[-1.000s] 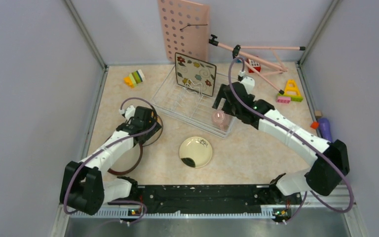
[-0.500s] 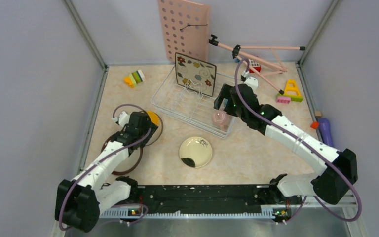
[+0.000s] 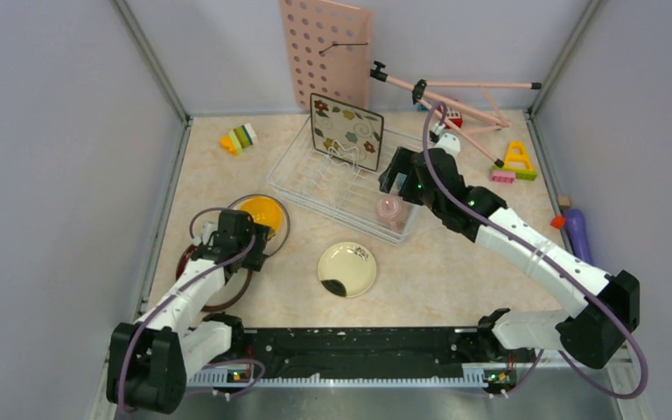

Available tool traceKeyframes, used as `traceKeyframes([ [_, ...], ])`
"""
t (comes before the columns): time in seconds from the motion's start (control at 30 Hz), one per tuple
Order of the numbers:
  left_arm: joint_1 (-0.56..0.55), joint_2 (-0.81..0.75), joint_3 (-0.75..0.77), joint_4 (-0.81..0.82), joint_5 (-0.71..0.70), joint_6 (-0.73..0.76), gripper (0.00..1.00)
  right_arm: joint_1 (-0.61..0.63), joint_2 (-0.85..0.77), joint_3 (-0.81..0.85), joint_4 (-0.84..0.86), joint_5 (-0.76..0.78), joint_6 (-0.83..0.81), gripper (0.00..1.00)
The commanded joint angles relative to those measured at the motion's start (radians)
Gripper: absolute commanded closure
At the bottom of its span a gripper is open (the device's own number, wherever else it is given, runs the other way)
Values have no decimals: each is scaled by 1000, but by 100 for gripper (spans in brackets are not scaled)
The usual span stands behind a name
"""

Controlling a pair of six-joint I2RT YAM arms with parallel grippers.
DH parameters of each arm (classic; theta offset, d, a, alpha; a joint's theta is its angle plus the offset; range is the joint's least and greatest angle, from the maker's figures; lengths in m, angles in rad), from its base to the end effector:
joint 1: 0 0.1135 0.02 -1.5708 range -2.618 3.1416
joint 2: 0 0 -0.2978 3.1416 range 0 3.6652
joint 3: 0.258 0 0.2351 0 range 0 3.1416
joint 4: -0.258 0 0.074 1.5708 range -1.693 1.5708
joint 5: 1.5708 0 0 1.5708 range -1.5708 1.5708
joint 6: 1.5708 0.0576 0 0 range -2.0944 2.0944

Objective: Load the mixed dishes into the dish rack

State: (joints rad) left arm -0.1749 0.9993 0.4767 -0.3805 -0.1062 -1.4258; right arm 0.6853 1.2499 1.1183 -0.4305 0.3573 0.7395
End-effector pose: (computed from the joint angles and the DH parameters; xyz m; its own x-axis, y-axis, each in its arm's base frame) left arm 0.1656 -0.0231 0.1994 -0.2190 -0.9605 -0.1718 -0.7495 0.2784 -0.6007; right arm 0.2199 0.1537 0.3575 -0.5500 0.3658 -0.7508 0.0093 0.9016 0.4325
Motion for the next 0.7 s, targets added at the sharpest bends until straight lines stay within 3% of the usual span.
traceKeyframes([
  [0.0,21,35,-16,59,33,-57,28,5,-44,-13,41,4,-20,1],
  [0.3,27,-34,-27,69,-80,-68,37,6,-45,-12,47,-4,-23,1],
  [0.4,29,-58,-40,95,-103,-74,53,7,-43,-12,52,-8,-25,1],
  [0.47,30,-59,-39,100,-100,-74,76,6,-40,-12,52,-11,-25,1],
  [0.5,31,-58,-38,100,-87,-70,95,6,-41,-10,51,-13,-24,1],
  [0.53,32,-62,-33,87,-73,-67,100,6,-42,-10,49,-12,-26,1],
  [0.67,32,-135,13,-26,-98,-27,100,5,-51,0,30,2,-28,1],
])
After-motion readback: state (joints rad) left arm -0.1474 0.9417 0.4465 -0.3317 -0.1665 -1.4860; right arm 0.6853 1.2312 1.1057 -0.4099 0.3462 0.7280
